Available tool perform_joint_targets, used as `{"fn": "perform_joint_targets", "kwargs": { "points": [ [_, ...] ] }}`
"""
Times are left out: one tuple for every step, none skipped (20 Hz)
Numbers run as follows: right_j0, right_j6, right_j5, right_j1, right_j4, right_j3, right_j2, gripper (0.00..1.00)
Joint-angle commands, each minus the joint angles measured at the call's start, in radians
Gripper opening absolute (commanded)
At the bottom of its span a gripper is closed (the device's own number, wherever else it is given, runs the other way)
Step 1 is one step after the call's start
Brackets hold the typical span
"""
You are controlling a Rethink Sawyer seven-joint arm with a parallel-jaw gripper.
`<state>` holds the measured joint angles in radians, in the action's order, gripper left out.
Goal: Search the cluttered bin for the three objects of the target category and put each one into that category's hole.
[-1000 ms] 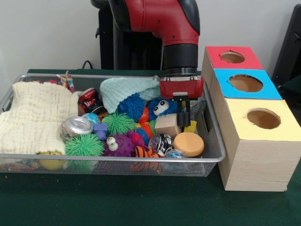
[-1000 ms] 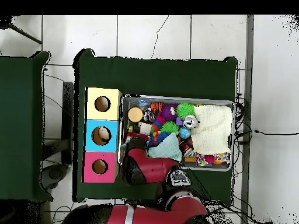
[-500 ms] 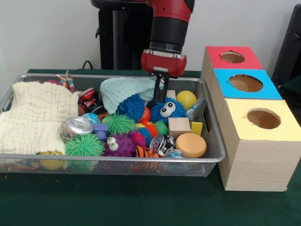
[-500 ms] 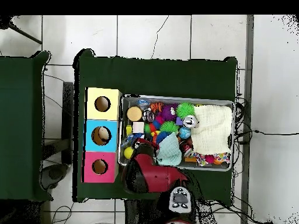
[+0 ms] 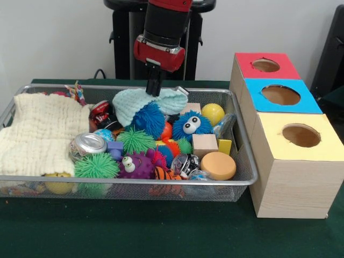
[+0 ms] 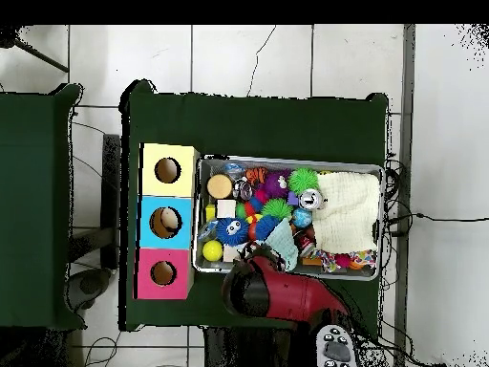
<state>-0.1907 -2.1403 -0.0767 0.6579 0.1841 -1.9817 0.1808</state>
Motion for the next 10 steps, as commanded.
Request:
{"fn": "perform_joint_targets", "kwargs": {
  "points": [
    [0.029, -0.098, -0.057, 0.007, -0.026, 0.050, -0.035, 0.00],
    [0.040, -0.101, -0.054, 0.003, -0.024, 0.053, -0.030, 0.00],
    [0.040, -0.097, -0.057, 0.004, -0.023, 0.053, -0.035, 0.00],
    [0.046, -0.108, -0.051, 0.004, -0.030, 0.050, -0.031, 0.00],
    [0.043, -0.123, -0.048, 0.006, -0.044, 0.041, -0.038, 0.00],
    [0.046, -0.130, -0.051, 0.007, -0.051, 0.037, -0.039, 0.00],
    [0.044, -0.129, -0.046, 0.010, -0.048, 0.030, -0.038, 0.00],
    [0.042, -0.128, -0.040, 0.013, -0.044, 0.023, -0.038, 0.00],
    [0.048, -0.119, -0.051, 0.020, -0.040, 0.024, -0.042, 0.00],
    [0.064, -0.126, -0.046, 0.018, -0.043, 0.026, -0.032, 0.00]
  ]
}}
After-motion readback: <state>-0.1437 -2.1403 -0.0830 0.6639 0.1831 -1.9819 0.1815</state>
